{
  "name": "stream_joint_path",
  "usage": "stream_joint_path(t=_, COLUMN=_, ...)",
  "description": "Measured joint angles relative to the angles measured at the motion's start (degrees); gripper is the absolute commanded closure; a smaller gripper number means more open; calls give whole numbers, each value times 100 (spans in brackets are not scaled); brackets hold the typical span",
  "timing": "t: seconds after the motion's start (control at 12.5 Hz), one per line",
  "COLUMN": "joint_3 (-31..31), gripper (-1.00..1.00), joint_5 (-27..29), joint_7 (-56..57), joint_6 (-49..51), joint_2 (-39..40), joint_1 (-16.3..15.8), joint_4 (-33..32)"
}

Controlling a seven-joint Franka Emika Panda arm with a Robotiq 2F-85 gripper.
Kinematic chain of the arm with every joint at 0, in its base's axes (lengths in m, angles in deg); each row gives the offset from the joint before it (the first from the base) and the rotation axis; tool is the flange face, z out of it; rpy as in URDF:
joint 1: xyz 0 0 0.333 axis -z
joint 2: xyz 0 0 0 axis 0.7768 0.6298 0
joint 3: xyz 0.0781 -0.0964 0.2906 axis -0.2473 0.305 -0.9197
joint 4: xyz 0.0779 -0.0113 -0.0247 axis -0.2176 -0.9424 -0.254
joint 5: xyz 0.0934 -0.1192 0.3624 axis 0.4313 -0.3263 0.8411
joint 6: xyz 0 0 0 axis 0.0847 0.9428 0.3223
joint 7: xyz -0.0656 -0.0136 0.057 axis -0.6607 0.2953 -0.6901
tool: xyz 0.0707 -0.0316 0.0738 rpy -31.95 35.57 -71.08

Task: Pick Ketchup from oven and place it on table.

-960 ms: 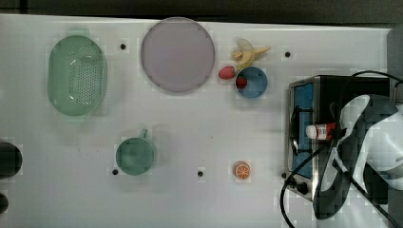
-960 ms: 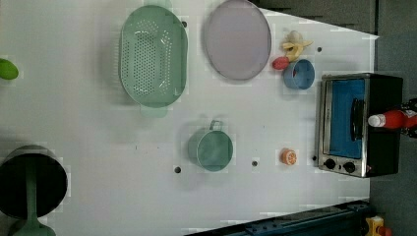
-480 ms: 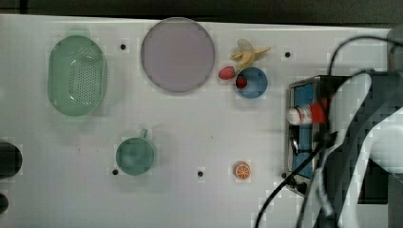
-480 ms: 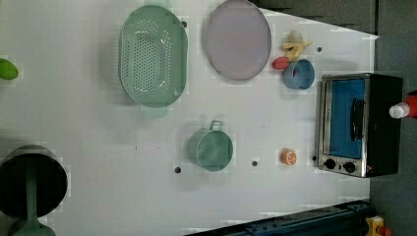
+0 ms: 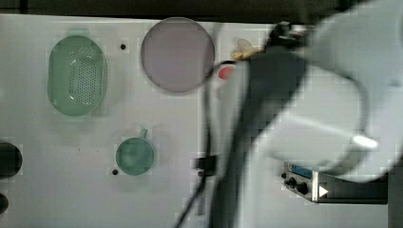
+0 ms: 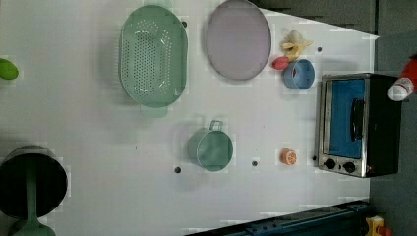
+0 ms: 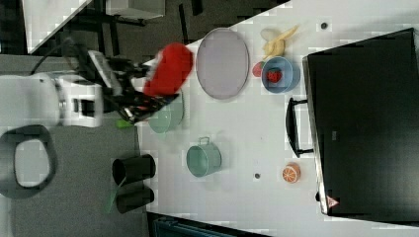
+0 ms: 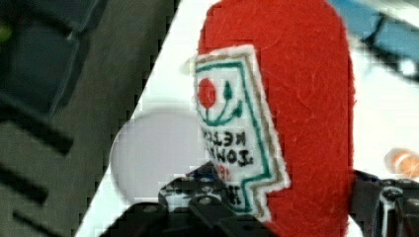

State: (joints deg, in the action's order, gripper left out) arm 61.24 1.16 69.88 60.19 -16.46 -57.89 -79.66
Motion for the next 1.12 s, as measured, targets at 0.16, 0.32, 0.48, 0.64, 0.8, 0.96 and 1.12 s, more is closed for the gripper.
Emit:
stream_joint_path(t=0.16, joint_3=-106, gripper=-27, joint_5=-190, joint_7=1, joint_6=315, joint_2=39, joint_1=-394, joint_4=-11)
stream_joint_path(t=0.32, joint_3=-297, gripper=-27, joint_5=-233, joint_7=-1, joint_6=295, joint_2=116, joint_1=-526, joint_4=-185)
stream_joint_path(t=0.48, joint_3=-325, gripper=-27, joint_5=-338, joint_7=-29, joint_6=221, joint_2=91, joint_1=-702, joint_4=-610)
stream_joint_path(t=0.64, joint_3=-443, gripper=-27, joint_5=-468, joint_7=-29, joint_6=46, joint_2=129, joint_1=-776, joint_4=-1030)
stream_joint_path(t=0.8, joint_3=-583, gripper=-27, joint_5=-592, joint_7=-18, joint_6=-609, joint_2=289, joint_1=-793, joint_4=-1500)
stream_joint_path(t=0.96, joint_3=-562, gripper=-27, joint_5=-556, joint_7=-11, joint_6=-1197, joint_2=382, joint_1=-836, joint_4=-2177)
stream_joint_path(t=1.12, joint_3=-551, gripper=-27, joint_5=-656, joint_7=-13, joint_6=-1539, joint_2=410, joint_1=-806, joint_4=-2786)
